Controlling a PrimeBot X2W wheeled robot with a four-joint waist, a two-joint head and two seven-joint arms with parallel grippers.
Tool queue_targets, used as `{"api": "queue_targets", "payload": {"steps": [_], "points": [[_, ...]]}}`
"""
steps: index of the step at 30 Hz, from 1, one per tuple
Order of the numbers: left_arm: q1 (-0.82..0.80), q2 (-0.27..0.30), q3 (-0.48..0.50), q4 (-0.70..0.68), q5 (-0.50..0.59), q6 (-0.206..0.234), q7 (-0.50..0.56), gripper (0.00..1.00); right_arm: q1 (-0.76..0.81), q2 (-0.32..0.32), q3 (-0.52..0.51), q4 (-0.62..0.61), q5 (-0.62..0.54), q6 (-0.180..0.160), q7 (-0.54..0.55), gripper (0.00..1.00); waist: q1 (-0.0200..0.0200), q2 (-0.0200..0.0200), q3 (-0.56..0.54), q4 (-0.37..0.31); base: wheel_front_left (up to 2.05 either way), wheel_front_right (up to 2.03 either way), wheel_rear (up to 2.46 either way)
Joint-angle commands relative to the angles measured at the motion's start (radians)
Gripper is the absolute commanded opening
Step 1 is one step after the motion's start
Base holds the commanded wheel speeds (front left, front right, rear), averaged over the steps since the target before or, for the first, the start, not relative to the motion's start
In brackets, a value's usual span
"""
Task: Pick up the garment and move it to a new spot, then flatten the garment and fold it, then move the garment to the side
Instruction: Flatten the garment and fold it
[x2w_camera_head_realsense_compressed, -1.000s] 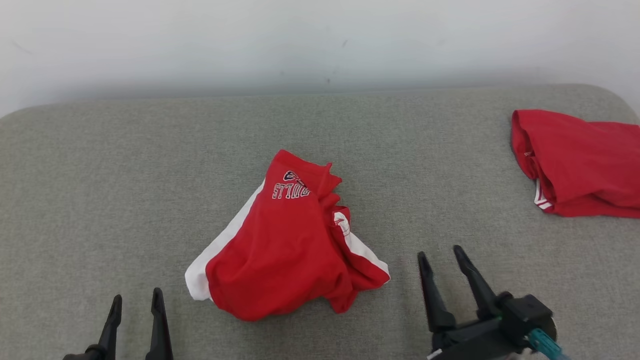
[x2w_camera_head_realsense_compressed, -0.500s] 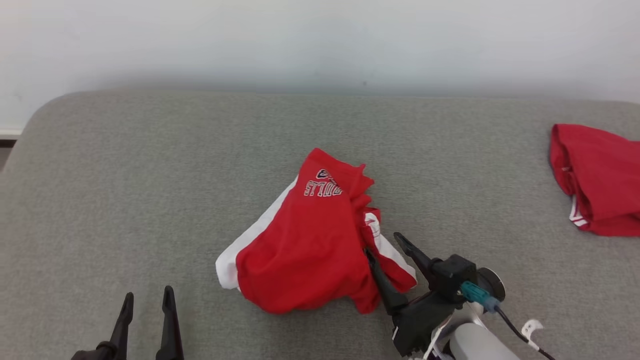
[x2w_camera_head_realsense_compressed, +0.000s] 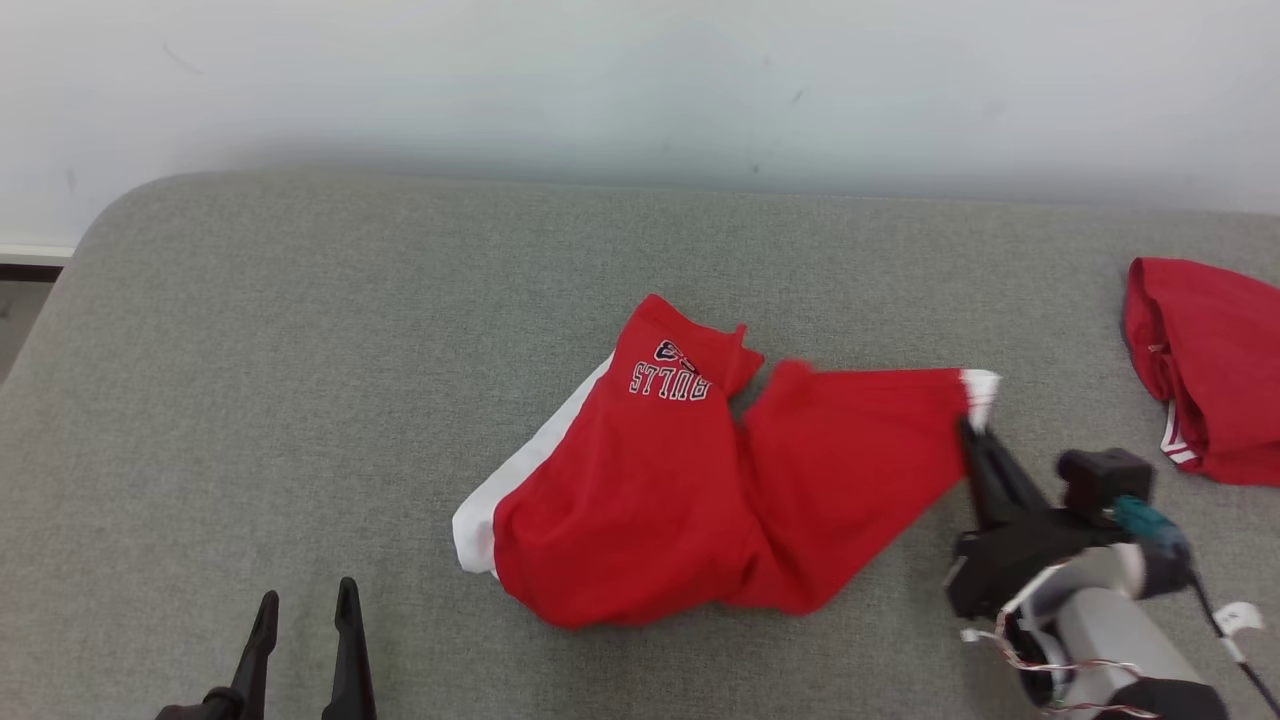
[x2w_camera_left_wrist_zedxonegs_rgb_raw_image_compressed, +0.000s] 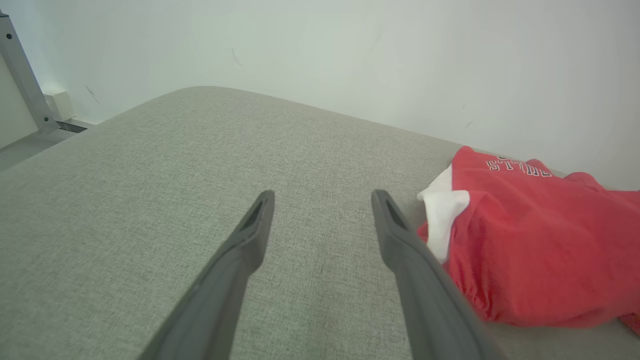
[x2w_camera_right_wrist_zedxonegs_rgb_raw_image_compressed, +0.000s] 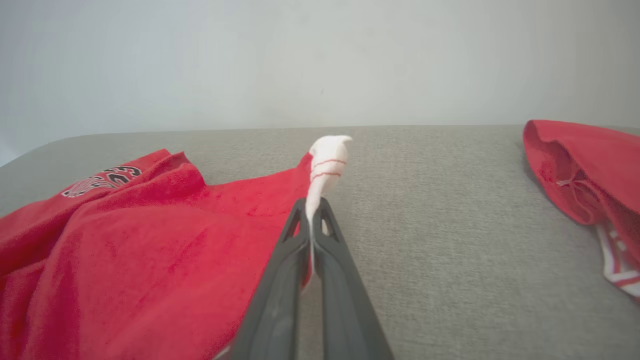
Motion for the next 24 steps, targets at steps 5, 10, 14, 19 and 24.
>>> {"api": "queue_targets", "payload": {"steps": [5, 10, 14, 19, 24], "points": [[0.006, -0.001, -0.004, 0.001, -0.005, 0.002, -0.003, 1.00, 0.026, -0.028, -0.097, 0.040, -0.028, -0.003, 0.000, 0.00, -0.0001, 0.0000, 0.001, -0.009, 0.00, 0.00, 0.00], [0.015, -0.001, -0.004, 0.008, -0.009, 0.003, -0.003, 1.00, 0.067, -0.035, -0.218, 0.031, -0.057, -0.003, 0.000, 0.00, -0.0001, 0.0000, -0.004, -0.016, 0.00, 0.00, 0.00], [0.021, -0.001, -0.006, 0.012, -0.009, 0.002, -0.003, 1.00, 0.115, -0.028, -0.299, -0.003, -0.085, -0.003, 0.000, 0.00, -0.0001, 0.0000, -0.015, -0.017, 0.00, 0.00, 0.00], [0.026, -0.001, -0.003, 0.015, -0.012, 0.002, -0.003, 1.00, 0.161, -0.010, -0.324, -0.060, -0.112, -0.003, 0.000, 0.89, -0.0001, 0.0000, -0.022, -0.031, 0.00, 0.00, 0.00], [0.025, -0.001, -0.002, 0.019, -0.014, -0.001, -0.003, 1.00, 0.195, 0.009, -0.344, -0.204, -0.150, -0.003, 0.000, 1.00, -0.0001, 0.0000, -0.026, -0.055, 0.00, 0.00, 0.00]]}}
